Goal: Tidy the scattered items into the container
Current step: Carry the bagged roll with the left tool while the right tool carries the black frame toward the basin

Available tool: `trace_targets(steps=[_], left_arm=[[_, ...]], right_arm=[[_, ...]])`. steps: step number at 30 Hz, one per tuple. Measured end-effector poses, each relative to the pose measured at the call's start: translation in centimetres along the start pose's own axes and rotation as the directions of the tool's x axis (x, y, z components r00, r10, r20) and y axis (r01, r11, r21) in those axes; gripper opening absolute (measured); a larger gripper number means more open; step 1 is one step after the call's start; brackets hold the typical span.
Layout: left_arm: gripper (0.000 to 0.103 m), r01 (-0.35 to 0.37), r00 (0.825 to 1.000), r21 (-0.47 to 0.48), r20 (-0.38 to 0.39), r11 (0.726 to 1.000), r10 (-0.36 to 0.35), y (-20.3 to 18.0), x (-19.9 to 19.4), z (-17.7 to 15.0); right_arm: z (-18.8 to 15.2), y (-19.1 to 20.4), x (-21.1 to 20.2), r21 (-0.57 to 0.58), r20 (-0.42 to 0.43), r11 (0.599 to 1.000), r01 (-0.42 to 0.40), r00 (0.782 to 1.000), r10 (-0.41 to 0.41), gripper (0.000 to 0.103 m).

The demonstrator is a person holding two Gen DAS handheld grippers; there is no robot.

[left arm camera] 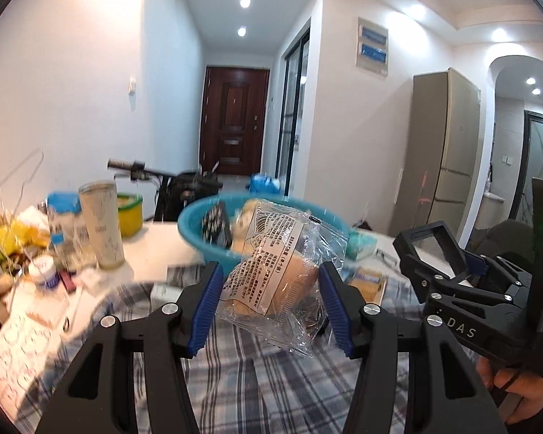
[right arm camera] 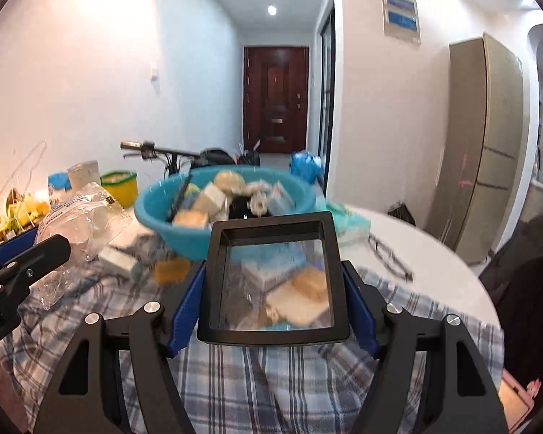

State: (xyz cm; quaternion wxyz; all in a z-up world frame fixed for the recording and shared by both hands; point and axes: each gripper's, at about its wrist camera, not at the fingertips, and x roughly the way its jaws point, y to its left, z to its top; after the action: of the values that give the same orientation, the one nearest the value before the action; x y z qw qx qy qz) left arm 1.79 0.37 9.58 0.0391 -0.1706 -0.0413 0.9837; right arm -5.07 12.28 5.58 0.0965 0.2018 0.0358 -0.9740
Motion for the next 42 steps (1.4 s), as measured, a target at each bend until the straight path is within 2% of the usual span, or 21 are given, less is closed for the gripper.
trace_targets(steps=[4,8,13,16,22,28,34,42], left_arm=[[0.057,0.008,0.998,0.020,0.062,1.000,-0.009,-0.5,-1.4,2.2],[0.057,0.067,0.994,0.013,0.091,0.998,-0.068,-0.5,-2.3,5.1],[0.057,0.035,0.982,0.053,0.186,0.998,-0.045,-1.1,-3.7,8.2],[0.057,0.048,0.972,0.041,0.226,0.998,-0.056,-0.9,-4.3,10.3],[0.057,0.005,0.949,0.014,0.315,1.000,-0.009,-0.5,-4.4,13.8],[0.057,0.009,0.932,0.034,0.362,0.999,-0.021,-0.7,-3.0,15.5],[0.057,0.027,0.928,0.040,0.370,0.999,-0.040,-0.7,0.4,16.9],[0.057,0.017,0.912,0.021,0.411,1.000,-0.024,0.1,3.4,18.8]], right_arm=[[2.3,0.3,-1.1,-0.001,0.063,1.000,-0.008,0.998,0.008,0.070],[4.8,0.5,-2.7,-0.005,0.142,1.000,-0.016,0.990,0.017,0.070],[7.6,0.5,-4.8,0.014,0.242,0.999,-0.048,0.969,0.043,0.070],[9.3,0.6,-5.6,0.011,0.286,0.999,-0.036,0.958,0.031,0.070],[13.2,0.7,-6.5,0.020,0.369,1.000,-0.017,0.929,0.009,0.070],[16.4,0.5,-5.3,0.033,0.418,0.999,-0.008,0.908,-0.007,0.070],[18.7,0.7,-2.5,0.031,0.430,0.999,-0.030,0.903,0.014,0.070],[20.8,-0.7,0.4,0.057,0.461,0.997,-0.052,0.887,0.020,0.070]])
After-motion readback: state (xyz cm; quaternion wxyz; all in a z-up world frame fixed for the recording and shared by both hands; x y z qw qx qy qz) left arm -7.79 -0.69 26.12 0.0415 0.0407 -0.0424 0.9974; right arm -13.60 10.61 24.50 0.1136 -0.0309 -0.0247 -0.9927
